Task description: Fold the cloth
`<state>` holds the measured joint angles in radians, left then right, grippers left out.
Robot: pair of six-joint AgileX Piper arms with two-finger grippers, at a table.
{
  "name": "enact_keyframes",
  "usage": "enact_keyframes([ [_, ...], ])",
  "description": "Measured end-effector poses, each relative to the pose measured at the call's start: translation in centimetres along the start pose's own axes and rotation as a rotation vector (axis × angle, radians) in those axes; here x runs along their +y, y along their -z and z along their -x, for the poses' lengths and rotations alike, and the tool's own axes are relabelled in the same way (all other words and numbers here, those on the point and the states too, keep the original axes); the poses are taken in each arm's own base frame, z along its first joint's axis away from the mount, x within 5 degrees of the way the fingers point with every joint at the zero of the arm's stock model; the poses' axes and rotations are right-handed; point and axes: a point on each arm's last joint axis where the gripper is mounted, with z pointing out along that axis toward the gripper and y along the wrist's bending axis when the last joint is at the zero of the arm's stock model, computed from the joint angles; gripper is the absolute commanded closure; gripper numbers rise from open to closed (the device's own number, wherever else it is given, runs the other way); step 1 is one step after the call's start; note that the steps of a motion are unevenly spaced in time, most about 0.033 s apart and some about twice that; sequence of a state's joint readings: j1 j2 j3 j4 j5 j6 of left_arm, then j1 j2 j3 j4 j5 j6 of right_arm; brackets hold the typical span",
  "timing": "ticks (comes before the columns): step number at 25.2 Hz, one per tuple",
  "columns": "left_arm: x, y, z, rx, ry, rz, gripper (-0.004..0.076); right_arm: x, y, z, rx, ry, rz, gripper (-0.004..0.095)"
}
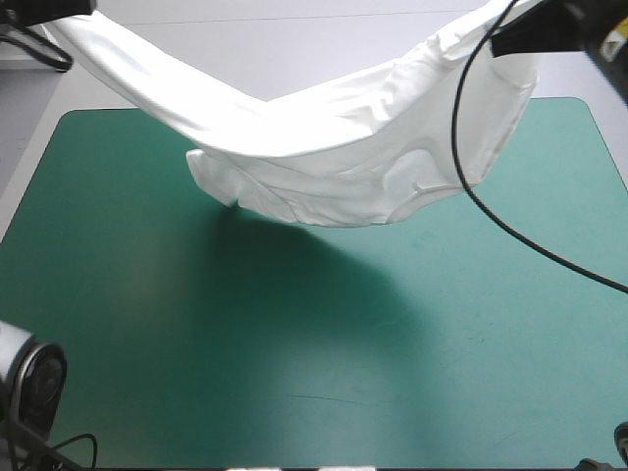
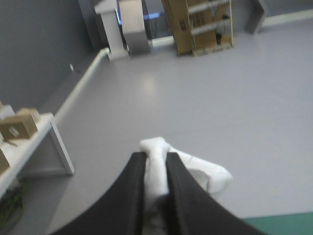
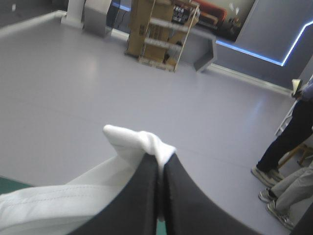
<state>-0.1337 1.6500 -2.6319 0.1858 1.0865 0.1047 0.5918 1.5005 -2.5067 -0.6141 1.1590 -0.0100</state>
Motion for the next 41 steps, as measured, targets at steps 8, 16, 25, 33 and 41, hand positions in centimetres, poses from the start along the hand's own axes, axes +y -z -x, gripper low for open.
enact_keyframes([
  [8,2.6,9.9,3.6,-0.213,-0.017,0.075,0.0705,-4.0,5.2,2.2,-0.167,-0.068,-0.043,0.0922],
  [16,3.3,13.3,3.4,-0.169,-0.019,0.077,0.0705,-3.5,6.6,2.1,-0.155,-0.100,0.106,0.0921],
  [25,1.2,5.3,-0.4,0.126,-0.070,0.017,0.0705,2.8,-1.3,-1.0,0.098,0.014,0.201,0.0925],
  [33,-5.0,-12.5,-13.9,0.567,-0.132,-0.149,0.0705,11.8,-17.3,-12.5,0.483,0.089,0.218,0.0925],
  [41,-10.1,-23.8,-27.8,0.693,-0.114,-0.210,0.0705,17.2,-30.9,-28.1,0.584,0.076,0.218,0.0915],
])
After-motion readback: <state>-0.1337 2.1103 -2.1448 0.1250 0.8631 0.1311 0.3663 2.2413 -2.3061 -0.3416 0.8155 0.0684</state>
